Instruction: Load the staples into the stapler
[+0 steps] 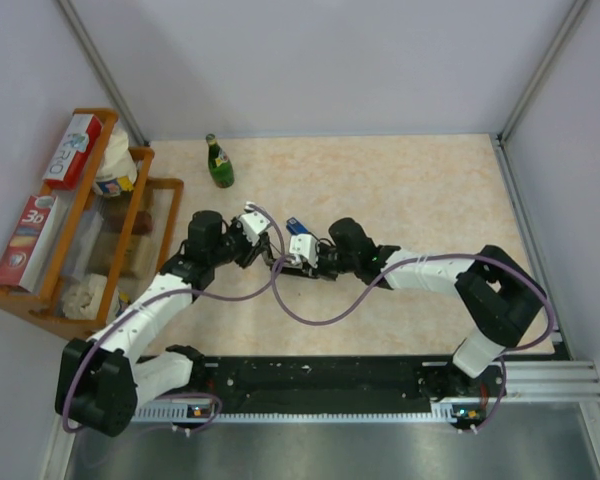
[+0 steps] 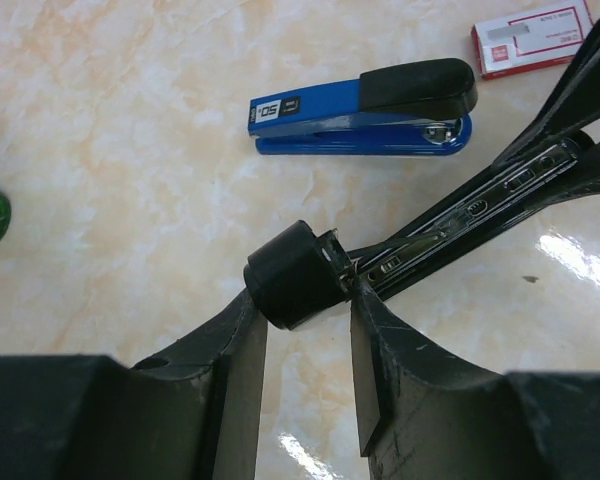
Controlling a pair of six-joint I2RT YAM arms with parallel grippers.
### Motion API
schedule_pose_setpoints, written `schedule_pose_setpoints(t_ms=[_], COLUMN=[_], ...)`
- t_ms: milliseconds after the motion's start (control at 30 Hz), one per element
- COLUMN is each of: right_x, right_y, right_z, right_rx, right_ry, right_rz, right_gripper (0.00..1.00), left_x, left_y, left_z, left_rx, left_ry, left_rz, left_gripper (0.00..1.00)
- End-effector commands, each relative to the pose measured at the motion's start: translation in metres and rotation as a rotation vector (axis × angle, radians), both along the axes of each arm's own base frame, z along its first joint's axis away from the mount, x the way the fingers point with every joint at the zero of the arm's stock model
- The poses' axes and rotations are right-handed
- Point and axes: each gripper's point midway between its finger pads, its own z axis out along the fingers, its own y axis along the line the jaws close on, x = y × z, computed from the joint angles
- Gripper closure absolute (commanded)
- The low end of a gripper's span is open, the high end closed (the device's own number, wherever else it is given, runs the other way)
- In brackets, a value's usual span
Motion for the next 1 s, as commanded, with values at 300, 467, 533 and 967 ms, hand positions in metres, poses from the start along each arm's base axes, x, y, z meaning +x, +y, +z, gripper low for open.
schedule_pose_setpoints(t_ms=[300,467,533,967], right_x=[-0.081,-0.089,-0.090,-0.105], right_y=[-0.033,-0.034,-0.034,-0.036], right_z=[-0.070,-0.076,-0.077,-0.081], right_rx=[-0.257,-0.281,-0.287,-0.328], right_ry=[0.246,0.263,0.273,0.319], right_rz=[0.201,0.227,0.228,0.288], right_gripper=[1.00,1.00,1.00,1.00], left_x=[0.054,0.053,0.055,0.051], left_y=[0.082,0.090,0.092,0.116], left_z=[0.005,-0.003,-0.003,-0.036], left_rx=[0.219,0.260,0.272,0.392], left_ry=[-0.119,-0.103,-0.104,0.049], left_rz=[0.428,0.452,0.459,0.493], left_gripper=[1.00,1.00,1.00,1.00])
